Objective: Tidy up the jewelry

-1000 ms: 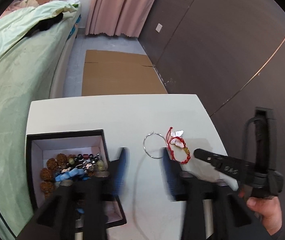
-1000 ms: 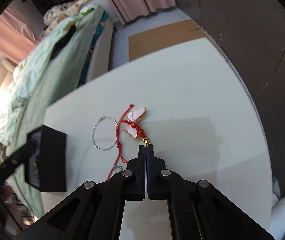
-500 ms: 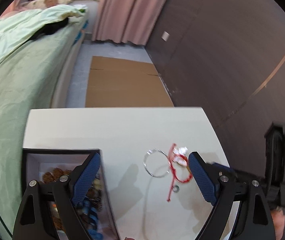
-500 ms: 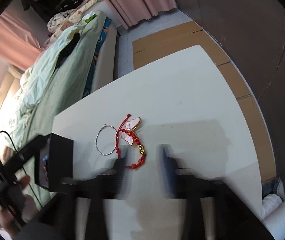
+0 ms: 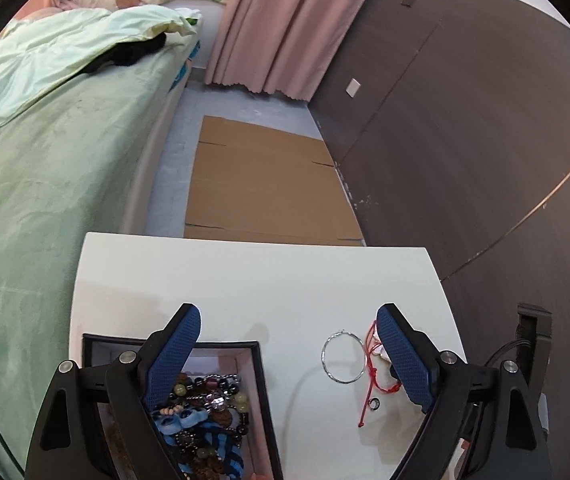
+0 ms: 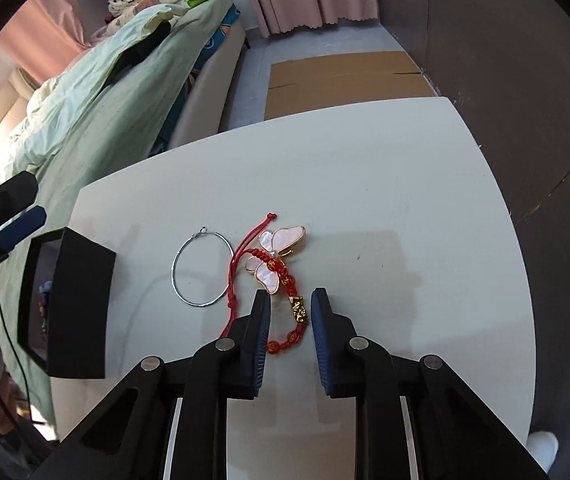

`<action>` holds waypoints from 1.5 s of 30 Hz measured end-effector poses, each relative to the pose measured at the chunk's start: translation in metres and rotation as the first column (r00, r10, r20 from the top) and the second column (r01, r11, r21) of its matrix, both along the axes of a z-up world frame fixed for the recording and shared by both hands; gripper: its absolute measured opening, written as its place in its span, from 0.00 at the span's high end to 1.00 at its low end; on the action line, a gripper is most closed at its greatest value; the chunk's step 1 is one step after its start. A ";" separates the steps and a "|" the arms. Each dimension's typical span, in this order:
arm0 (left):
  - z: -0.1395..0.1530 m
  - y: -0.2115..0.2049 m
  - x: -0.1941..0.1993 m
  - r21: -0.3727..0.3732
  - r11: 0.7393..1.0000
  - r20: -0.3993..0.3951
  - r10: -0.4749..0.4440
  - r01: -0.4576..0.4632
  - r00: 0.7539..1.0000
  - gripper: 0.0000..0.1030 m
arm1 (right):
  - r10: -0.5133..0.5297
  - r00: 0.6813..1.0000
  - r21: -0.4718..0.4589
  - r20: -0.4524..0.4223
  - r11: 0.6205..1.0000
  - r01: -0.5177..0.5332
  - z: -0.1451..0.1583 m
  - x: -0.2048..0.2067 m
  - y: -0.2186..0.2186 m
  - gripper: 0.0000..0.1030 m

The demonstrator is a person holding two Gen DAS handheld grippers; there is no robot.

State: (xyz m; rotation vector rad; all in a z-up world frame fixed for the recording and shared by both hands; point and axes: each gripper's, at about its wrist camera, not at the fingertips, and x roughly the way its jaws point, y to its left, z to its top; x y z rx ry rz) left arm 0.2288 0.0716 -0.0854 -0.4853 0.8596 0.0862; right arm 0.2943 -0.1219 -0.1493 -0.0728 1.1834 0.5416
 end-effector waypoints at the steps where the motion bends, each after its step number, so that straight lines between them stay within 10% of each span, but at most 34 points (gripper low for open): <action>1: 0.000 -0.001 0.001 0.001 1.000 0.000 -0.005 0.005 1.000 0.13 | 0.006 1.000 -0.027 0.016 1.000 -0.005 0.000 -0.002 0.001 0.88; 29: -0.039 -0.078 0.039 0.094 0.975 -0.136 -0.189 0.202 0.973 0.20 | -0.164 0.986 0.298 -0.018 0.941 0.162 0.049 -0.006 -0.097 0.93; 41: -0.051 -0.120 0.038 0.315 0.885 -0.213 -0.287 0.343 0.934 0.34 | -0.189 0.981 0.318 -0.032 0.929 0.189 0.047 -0.002 -0.103 0.93; 45: -0.061 -0.121 0.040 0.297 0.890 -0.233 -0.284 0.346 0.930 0.34 | -0.182 0.983 0.313 -0.027 0.932 0.181 0.047 0.000 -0.103 0.93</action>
